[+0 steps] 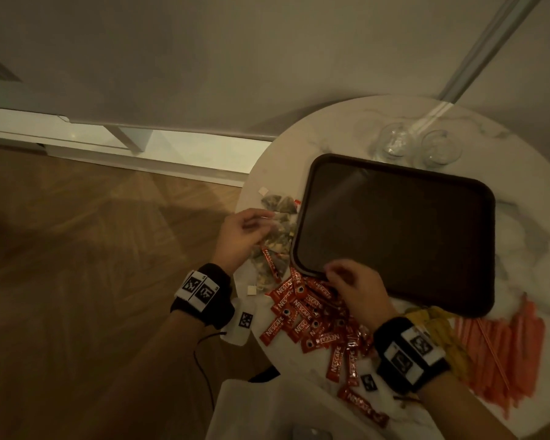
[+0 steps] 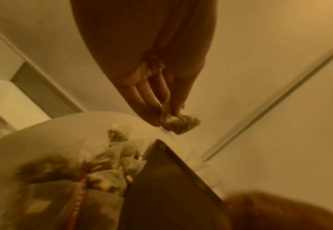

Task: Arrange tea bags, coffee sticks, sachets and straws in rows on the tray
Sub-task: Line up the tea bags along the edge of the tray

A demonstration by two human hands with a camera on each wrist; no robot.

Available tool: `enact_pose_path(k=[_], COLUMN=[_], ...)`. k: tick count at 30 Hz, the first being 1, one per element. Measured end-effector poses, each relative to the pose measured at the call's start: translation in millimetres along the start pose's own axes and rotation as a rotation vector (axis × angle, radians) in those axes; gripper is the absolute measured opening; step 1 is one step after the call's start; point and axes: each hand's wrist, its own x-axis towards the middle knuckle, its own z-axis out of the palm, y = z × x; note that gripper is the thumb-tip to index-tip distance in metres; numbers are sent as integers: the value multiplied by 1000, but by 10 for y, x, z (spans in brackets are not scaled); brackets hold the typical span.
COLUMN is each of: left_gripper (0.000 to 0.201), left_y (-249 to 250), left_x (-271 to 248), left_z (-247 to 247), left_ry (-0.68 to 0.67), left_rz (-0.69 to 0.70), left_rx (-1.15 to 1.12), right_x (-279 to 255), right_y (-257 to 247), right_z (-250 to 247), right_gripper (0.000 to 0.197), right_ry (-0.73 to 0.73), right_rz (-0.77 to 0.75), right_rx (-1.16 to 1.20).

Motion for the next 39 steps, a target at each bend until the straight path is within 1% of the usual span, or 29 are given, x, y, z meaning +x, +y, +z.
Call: enact_pose_path(k=[2,3,4,6,8,10,12,15,17,20,22,26,29,31,33,36,39], left_gripper=[25,25,24,21,18,17,15,13,13,16,19,23,25,31,35,39,33], left_y=[117,175,229,318,357,356,359,388,393,367,352,315,280,255,228,195,180], left_x=[-50,-74,-91,-106,-86,-54,-30,-22,-15,-12,-36,-97,-140,-139,-118,-80,-28], left_z=[116,179,243,352,413,432,455,501,528,568,600,631,645,638,619,593,611], left_ry=[-130,-181,-220,-259,-263,-241,-201,-143,-118,-89,-93,-97,-120,-122,-126,-167,-200], left_rz=[36,59,86,121,128,143,137,89,68,47,23,-80,-116,-125,-112,-33,49], left_rx=[27,53,77,85,72,83,65,-13,-17,27,23,-56,-132,-162,-128,-1,127], right_x=[187,282,370,502,555,558,548,527,512,511,516,476,446,463,486,520,581], right_y=[-174,-263,-347,-447,-481,-464,-406,-325,-304,-285,-259,-216,-183,-144,-106,-81,-73], right_z=[-76,-110,-148,-210,-239,-241,-238,-249,-251,-242,-247,-286,-317,-347,-383,-414,-401], right_gripper=[22,24,25,26,27,28,27,23,19,17,18,15,13,12,8,7,8], right_ry=[-8,-40,-83,-174,-247,-288,-287,-278,-253,-141,-93,-79,-89,-48,12,56,72], right_rz=[50,71,81,74,81,86,91,114,113,88,74,57,32,53,93,113,94], right_rx=[241,372,487,618,665,672,726,836,839,768,740,647,565,574,636,698,653])
